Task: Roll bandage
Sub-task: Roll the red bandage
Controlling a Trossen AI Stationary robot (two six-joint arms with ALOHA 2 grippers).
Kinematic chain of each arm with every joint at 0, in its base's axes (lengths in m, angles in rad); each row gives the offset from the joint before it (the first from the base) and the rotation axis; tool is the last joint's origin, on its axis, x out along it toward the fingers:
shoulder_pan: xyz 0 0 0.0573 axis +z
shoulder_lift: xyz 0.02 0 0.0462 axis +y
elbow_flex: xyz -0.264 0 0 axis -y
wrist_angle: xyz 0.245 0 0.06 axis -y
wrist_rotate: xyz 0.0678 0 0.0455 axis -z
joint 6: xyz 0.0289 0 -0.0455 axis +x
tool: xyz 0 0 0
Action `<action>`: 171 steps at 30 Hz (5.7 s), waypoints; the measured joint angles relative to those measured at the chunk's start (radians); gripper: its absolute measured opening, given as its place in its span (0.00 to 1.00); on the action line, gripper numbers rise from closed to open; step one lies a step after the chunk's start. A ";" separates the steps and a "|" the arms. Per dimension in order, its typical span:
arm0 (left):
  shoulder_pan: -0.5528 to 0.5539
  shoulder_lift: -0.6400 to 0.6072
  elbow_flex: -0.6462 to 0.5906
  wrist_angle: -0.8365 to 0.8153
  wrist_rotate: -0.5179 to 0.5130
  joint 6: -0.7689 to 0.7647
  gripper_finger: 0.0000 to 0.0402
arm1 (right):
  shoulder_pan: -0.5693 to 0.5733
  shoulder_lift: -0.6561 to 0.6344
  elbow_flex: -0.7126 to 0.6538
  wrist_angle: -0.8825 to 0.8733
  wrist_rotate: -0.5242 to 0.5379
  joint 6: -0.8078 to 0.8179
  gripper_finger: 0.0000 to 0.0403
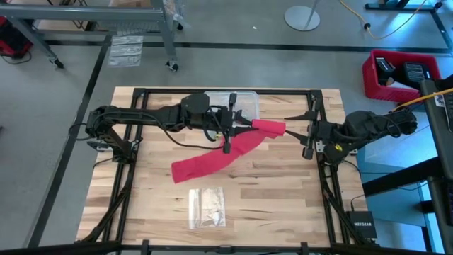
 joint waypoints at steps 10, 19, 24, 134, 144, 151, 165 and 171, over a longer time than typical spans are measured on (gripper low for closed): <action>0.003 0.000 0.000 -0.007 0.014 -0.005 0.04 | 0.000 0.021 0.000 0.009 -0.007 0.013 0.42; 0.003 -0.001 0.000 -0.014 0.015 -0.015 0.04 | 0.001 0.062 0.002 0.040 0.002 0.005 0.42; 0.003 0.000 0.000 -0.013 0.015 -0.023 0.04 | 0.001 0.062 0.002 0.046 -0.008 0.009 0.42; -0.023 0.231 0.063 -0.488 -0.076 -0.177 0.00 | 0.000 0.032 0.148 0.359 0.298 -0.397 0.02; -0.037 0.278 0.061 -0.457 -0.094 -0.203 0.00 | 0.001 0.030 0.182 0.365 0.277 -0.396 0.02; -0.036 0.286 0.061 -0.446 -0.095 -0.215 0.04 | 0.001 0.031 0.182 0.317 0.270 -0.394 0.02; -0.016 0.269 0.178 -0.631 -0.095 -0.176 0.49 | 0.001 0.031 0.182 0.254 0.272 -0.366 0.01; -0.015 0.209 0.258 -0.736 -0.116 -0.158 0.54 | 0.001 0.031 0.181 0.259 0.272 -0.366 0.02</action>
